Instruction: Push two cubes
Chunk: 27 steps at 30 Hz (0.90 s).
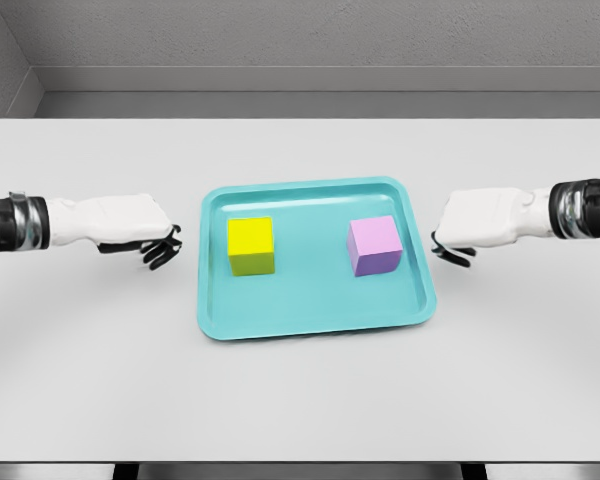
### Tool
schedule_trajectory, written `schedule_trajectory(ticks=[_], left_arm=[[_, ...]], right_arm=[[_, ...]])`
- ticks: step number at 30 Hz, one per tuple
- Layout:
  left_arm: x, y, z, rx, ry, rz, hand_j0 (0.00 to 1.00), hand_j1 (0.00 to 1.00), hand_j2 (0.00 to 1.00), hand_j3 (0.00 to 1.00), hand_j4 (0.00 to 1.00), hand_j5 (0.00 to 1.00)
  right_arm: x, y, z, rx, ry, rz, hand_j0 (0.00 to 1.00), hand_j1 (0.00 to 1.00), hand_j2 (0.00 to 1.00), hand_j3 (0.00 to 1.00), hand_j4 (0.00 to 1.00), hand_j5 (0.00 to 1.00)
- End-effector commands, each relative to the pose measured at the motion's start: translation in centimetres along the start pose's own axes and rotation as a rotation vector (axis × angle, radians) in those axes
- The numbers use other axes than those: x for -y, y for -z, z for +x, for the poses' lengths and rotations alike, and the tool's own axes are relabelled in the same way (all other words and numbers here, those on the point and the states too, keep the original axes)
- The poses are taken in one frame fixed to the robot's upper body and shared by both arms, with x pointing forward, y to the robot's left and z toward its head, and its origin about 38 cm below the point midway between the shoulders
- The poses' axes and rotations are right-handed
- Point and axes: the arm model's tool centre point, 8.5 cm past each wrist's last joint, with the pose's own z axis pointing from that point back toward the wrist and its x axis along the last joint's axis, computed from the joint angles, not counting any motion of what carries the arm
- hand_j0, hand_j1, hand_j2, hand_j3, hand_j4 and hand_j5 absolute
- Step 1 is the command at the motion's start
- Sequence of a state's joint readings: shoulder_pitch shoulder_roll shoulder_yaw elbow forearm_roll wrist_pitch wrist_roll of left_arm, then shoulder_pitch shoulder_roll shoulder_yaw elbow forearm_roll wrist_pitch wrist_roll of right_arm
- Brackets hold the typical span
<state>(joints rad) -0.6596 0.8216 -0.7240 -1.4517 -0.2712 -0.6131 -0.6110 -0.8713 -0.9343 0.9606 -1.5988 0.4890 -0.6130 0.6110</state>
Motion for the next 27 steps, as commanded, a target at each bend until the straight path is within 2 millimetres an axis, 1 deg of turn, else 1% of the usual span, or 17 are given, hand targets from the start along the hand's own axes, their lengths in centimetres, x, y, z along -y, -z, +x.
schedule_trajectory(ticks=[1, 4, 6, 9, 13, 14, 15, 16, 21, 25, 27], left_arm=[[0.0, 1.1, 0.3, 0.007, 0.015, -0.001, 0.0, 0.0, 0.0, 0.0, 0.0, 0.0], [-0.2, 1.2, 0.4, 0.008, 0.02, 0.0, 0.0, 0.0, 0.0, 0.0, 0.0, 0.0], [-0.3, 2.0, 0.7, 0.014, 0.038, -0.003, 0.0, 0.0, 0.0, 0.0, 0.0, 0.0], [-0.6, 3.2, 0.7, 0.0, 0.083, -0.02, 0.0, 0.0, 0.0, 0.0, 0.0, 0.0], [-0.5, 3.5, 0.7, -0.005, 0.097, -0.029, 0.0, 0.0, 0.0, 0.0, 0.0, 0.0], [-0.4, 4.4, 0.8, -0.002, 0.097, -0.03, 0.0, 0.0, 0.0, 0.0, 0.0, 0.0], [-0.2, 4.9, 0.7, -0.005, 0.094, -0.035, 0.0, 0.0, 0.0, 0.0, 0.0, 0.0], [-0.4, 4.9, 0.5, -0.01, 0.094, -0.034, 0.0, 0.0, 0.0, 0.0, 0.0, 0.0], [-0.3, 5.2, 0.6, -0.004, 0.093, -0.033, 0.0, 0.0, 0.0, 0.0, 0.0, 0.0], [-0.7, 5.5, 0.8, 0.002, 0.099, -0.028, 0.0, 0.0, 0.0, 0.0, 0.0, 0.0], [-1.1, 6.4, 1.4, 0.025, 0.106, -0.023, 0.0, 0.0, 0.0, 0.0, 0.0, 0.0]], right_arm=[[-0.3, 1.0, -0.6, -0.004, 0.026, -0.002, 0.07, 0.07, 0.07, 0.07, 0.07, 0.07], [-0.1, 2.5, -1.1, -0.007, 0.034, -0.002, 0.08, 0.08, 0.08, 0.08, 0.08, 0.08], [0.0, 2.9, -1.3, -0.011, 0.03, -0.001, 0.09, 0.09, 0.09, 0.09, 0.09, 0.09], [-0.3, 4.0, -1.8, -0.01, 0.053, 0.012, 0.1, 0.1, 0.1, 0.1, 0.1, 0.1], [-0.8, 4.4, -2.0, -0.016, 0.057, 0.032, 0.1, 0.1, 0.1, 0.1, 0.1, 0.1], [-1.1, 4.6, -2.3, -0.019, 0.068, 0.039, 0.1, 0.1, 0.1, 0.1, 0.1, 0.1], [-1.2, 4.9, -2.4, -0.021, 0.07, 0.042, 0.1, 0.1, 0.1, 0.1, 0.1, 0.1], [-1.4, 5.1, -2.6, -0.025, 0.079, 0.048, 0.1, 0.1, 0.1, 0.1, 0.1, 0.1], [-1.3, 6.6, -1.7, 0.006, 0.056, 0.069, 0.1, 0.1, 0.1, 0.1, 0.1, 0.1], [-1.2, 7.0, -1.5, 0.014, 0.052, 0.071, 0.1, 0.1, 0.1, 0.1, 0.1, 0.1], [-1.1, 7.1, -1.4, 0.019, 0.049, 0.073, 0.1, 0.1, 0.1, 0.1, 0.1, 0.1]])
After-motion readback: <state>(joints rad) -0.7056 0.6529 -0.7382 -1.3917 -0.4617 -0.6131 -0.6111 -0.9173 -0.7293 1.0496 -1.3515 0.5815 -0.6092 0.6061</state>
